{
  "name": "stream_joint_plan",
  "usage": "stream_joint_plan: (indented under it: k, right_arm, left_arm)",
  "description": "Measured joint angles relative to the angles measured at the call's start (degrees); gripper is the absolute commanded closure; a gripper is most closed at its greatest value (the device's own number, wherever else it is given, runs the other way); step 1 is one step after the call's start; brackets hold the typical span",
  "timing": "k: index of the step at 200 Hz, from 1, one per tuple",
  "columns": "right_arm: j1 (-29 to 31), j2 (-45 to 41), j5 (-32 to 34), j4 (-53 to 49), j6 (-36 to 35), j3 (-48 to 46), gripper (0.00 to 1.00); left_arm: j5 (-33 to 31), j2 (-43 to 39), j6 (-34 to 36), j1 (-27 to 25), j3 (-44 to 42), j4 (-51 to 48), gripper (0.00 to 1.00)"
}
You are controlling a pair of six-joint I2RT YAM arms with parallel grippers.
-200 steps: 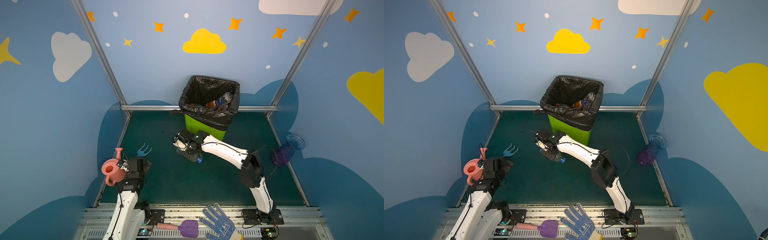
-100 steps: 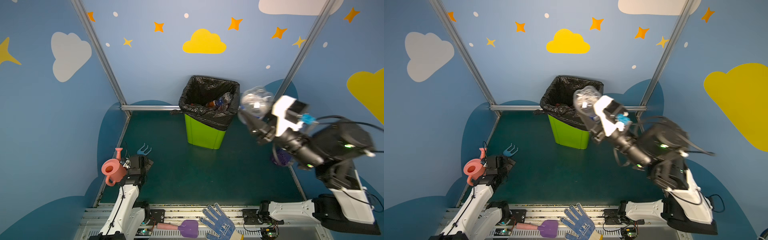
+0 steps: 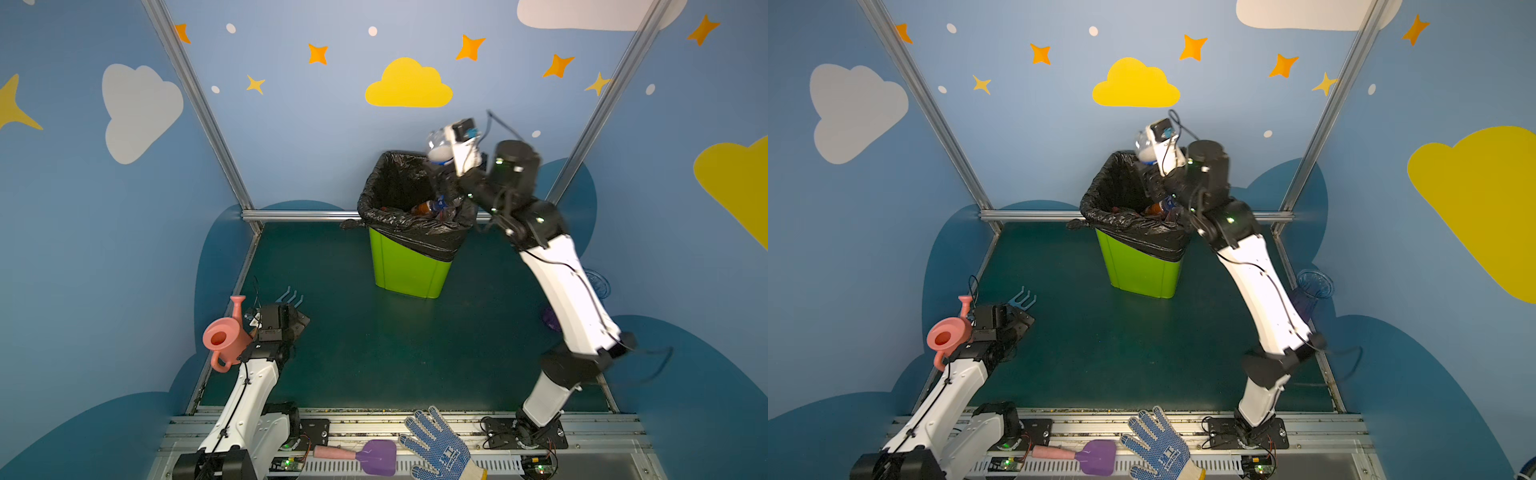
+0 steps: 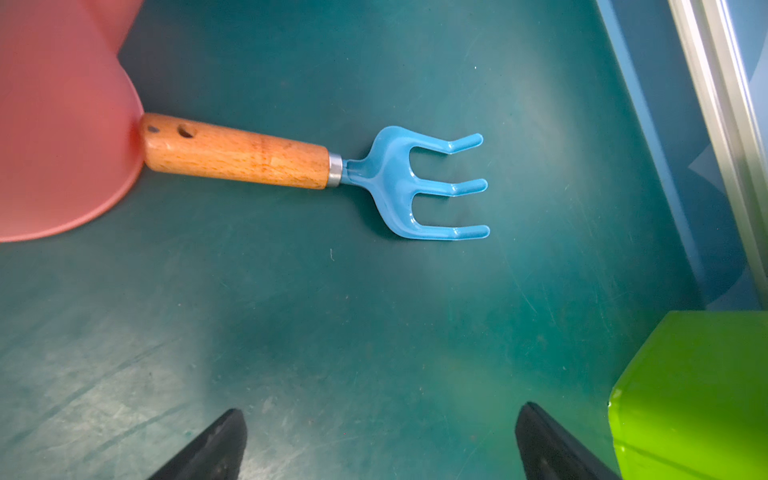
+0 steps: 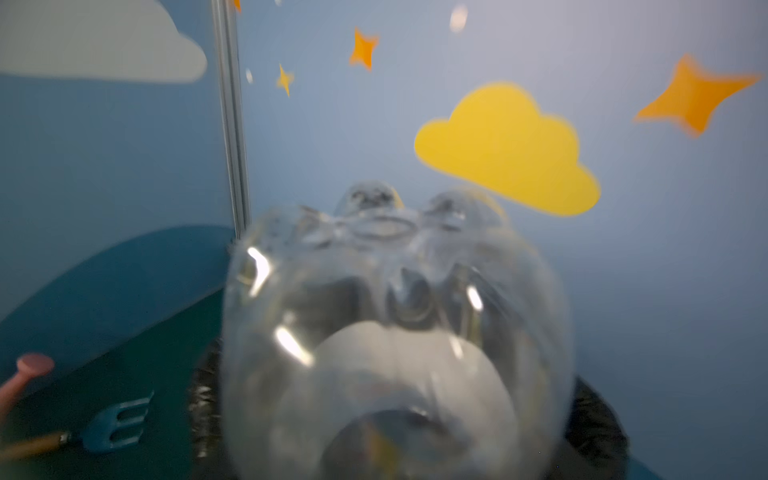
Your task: Throw the plastic bottles in the bin
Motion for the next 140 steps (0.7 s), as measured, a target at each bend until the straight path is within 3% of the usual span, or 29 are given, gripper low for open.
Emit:
stream_joint_plan:
  k: [16,31,63,86,115,140]
  right_arm:
    - [-1.3,3.5,0.3,-5.0,1.4,0.0,0.04]
    - [-2.1,1.2,0.9,-5.7,2.1,-1.3,0.02]
    - [-4.6,-19.1,2.5,-0.2,2.2,-7.9,0.02]
    - [-10.8,-35.6,3.6,6.3,3.4,-16.1,0.02]
    - [-17.4,-50.2,3.3,17.1,6.0,-39.1,0.02]
    - [-22.2,-52.0,3.0,24.2,7.5,-65.9,0.02]
  left_arm:
    - [0.0,0.0,0.7,-0.1,0.0,0.0,0.0]
    - [0.0,0.0,1.1,-0.1,0.0,0.0,0.0]
    - [0.0,0.6,1.2,-0.3,0.0,0.1,0.0]
    - [-0.2,0.7,1.5,-0.8,0.0,0.5,0.0]
    - [-2.3,0.6,3.1,-1.2,0.0,0.9,0.0]
    - [-5.4,0.2,4.7,-1.2,0.5,1.3,0.0]
